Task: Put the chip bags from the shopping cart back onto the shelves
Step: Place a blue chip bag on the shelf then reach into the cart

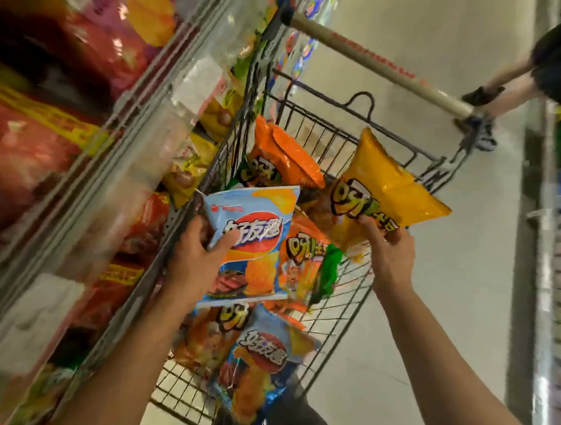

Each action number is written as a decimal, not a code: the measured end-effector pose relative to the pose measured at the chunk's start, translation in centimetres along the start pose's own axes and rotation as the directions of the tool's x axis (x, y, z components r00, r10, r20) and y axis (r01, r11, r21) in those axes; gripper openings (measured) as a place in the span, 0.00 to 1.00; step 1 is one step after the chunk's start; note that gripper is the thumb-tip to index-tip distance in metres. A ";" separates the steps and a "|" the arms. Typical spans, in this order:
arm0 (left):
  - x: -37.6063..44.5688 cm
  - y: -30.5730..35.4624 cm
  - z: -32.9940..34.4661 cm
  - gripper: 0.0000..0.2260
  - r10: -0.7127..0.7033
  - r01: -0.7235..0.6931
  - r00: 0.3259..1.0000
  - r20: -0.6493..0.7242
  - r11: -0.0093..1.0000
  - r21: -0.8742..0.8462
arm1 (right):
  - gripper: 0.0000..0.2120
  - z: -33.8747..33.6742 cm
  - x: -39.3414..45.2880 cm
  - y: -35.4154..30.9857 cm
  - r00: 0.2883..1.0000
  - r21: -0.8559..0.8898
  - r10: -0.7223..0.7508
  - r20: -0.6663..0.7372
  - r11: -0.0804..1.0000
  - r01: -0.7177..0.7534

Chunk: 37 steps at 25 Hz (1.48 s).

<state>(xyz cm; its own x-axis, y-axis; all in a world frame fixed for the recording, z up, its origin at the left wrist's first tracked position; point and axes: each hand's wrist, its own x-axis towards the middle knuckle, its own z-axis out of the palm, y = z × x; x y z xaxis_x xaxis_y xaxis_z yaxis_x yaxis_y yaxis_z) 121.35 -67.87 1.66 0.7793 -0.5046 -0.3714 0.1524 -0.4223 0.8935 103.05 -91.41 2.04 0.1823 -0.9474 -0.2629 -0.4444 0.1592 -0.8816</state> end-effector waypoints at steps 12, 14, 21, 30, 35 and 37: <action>-13.1 4.7 -6.9 0.10 0.312 -0.313 0.921 -0.234 0.949 0.031 | 0.06 -10.0 -13.9 -9.5 0.890 0.176 -0.211 0.404 0.973 0.151; -15.2 4.9 -7.6 0.09 0.323 -0.312 0.902 -0.285 0.946 0.087 | 0.06 -10.9 -14.4 -10.4 0.869 0.175 -0.218 0.445 0.972 0.155; -20.9 5.6 -5.1 0.15 0.238 -0.245 0.878 -0.414 0.969 0.038 | 0.18 -13.9 -13.7 -9.9 0.782 0.099 -0.162 0.602 0.987 0.127; -26.9 1.9 5.2 0.11 0.123 -0.193 0.867 -0.483 0.977 -0.096 | 0.26 -18.0 -12.4 -3.1 0.676 0.195 0.009 0.737 0.955 -0.226; -30.8 1.7 5.7 0.13 0.053 -0.169 0.852 -0.520 0.969 -0.179 | 0.25 -18.8 -14.1 -1.8 0.508 0.185 0.050 0.860 0.897 -0.401; -32.2 1.5 4.8 0.15 0.018 -0.154 0.829 -0.559 0.968 -0.196 | 0.22 -18.8 -15.3 -1.7 0.428 0.205 0.027 0.903 0.850 -0.486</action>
<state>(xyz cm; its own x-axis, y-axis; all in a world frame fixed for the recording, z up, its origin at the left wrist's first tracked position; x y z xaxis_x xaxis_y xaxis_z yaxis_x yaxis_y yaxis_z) 93.57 -55.92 13.70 0.9886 -0.0049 -0.1504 0.1469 -0.1834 0.9720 84.47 -82.41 14.92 0.8584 -0.1508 -0.4903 -0.2862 0.6524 -0.7018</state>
